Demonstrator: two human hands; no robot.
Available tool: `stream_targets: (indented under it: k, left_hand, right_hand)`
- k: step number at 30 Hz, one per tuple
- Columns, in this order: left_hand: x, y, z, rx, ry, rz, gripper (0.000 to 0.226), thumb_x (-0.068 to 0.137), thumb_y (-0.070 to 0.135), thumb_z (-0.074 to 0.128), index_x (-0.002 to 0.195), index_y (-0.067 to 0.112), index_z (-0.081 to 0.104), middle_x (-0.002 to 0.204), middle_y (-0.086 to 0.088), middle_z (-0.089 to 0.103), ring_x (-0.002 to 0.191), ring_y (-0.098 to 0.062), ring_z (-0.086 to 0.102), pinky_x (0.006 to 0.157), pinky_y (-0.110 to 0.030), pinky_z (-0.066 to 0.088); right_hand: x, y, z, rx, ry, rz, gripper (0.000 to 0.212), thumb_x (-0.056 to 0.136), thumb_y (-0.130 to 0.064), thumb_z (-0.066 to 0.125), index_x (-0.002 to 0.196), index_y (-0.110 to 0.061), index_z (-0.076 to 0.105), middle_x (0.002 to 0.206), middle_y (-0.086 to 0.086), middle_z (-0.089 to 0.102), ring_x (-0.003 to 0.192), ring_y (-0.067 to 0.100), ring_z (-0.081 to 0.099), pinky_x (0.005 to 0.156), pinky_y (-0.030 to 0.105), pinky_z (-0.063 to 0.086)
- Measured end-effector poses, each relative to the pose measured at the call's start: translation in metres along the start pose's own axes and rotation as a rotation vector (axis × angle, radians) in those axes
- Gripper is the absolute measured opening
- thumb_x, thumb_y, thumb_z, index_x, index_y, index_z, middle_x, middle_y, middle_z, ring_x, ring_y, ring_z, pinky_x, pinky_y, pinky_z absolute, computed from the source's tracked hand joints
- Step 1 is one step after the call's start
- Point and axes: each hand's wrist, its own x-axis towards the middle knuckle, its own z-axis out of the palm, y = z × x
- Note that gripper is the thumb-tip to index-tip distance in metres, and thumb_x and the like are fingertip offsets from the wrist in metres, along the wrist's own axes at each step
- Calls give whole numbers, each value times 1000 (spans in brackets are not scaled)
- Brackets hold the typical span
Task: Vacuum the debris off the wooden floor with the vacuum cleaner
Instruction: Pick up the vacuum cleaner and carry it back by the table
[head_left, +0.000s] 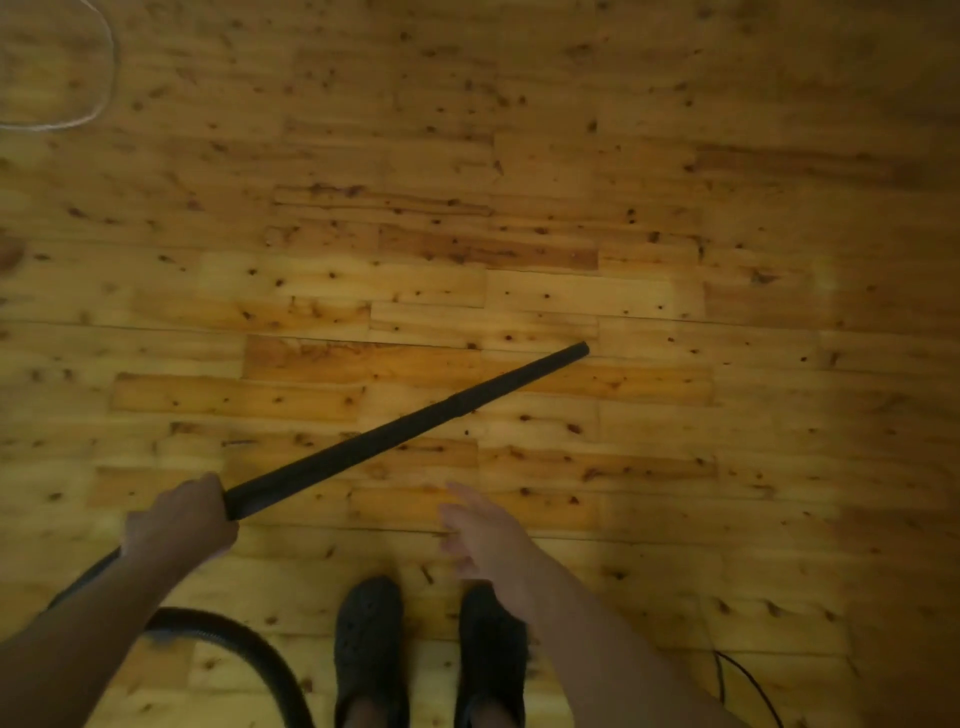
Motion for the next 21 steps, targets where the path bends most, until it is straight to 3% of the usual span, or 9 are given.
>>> stream_targets:
  k: [5, 10, 15, 21]
  left_hand:
    - [43, -14, 45, -51, -97, -9, 13, 92, 18, 60, 94, 17, 47, 85, -4, 56, 78, -24, 57, 83, -46, 52]
    - [91, -33, 75, -83, 14, 1, 11, 90, 13, 59, 100, 15, 52, 80, -7, 55, 71, -26, 56, 66, -43, 52]
    - [139, -43, 105, -52, 46, -44, 32, 87, 15, 64, 117, 14, 51, 82, -3, 39, 87, -31, 46, 88, -60, 47]
    - [187, -30, 133, -51, -62, -47, 50, 89, 34, 65, 127, 10, 44, 120, -19, 45, 111, -41, 47, 95, -63, 44]
  right_hand:
    - [46, 30, -7, -15, 76, 65, 47, 102, -35, 47, 148, -33, 36, 138, -3, 49, 111, 15, 57, 91, 35, 50]
    - [108, 47, -2, -42, 146, 47, 47, 102, -34, 46, 148, -30, 36, 141, -2, 48, 114, 16, 55, 100, 40, 47]
    - [173, 67, 6, -24, 218, 25, 46, 101, -38, 48, 145, -29, 41, 141, -2, 48, 119, 18, 52, 91, 35, 44]
    - [219, 86, 6, -12, 220, 27, 50, 98, -44, 51, 145, -31, 40, 143, -3, 48, 124, 19, 50, 102, 40, 41]
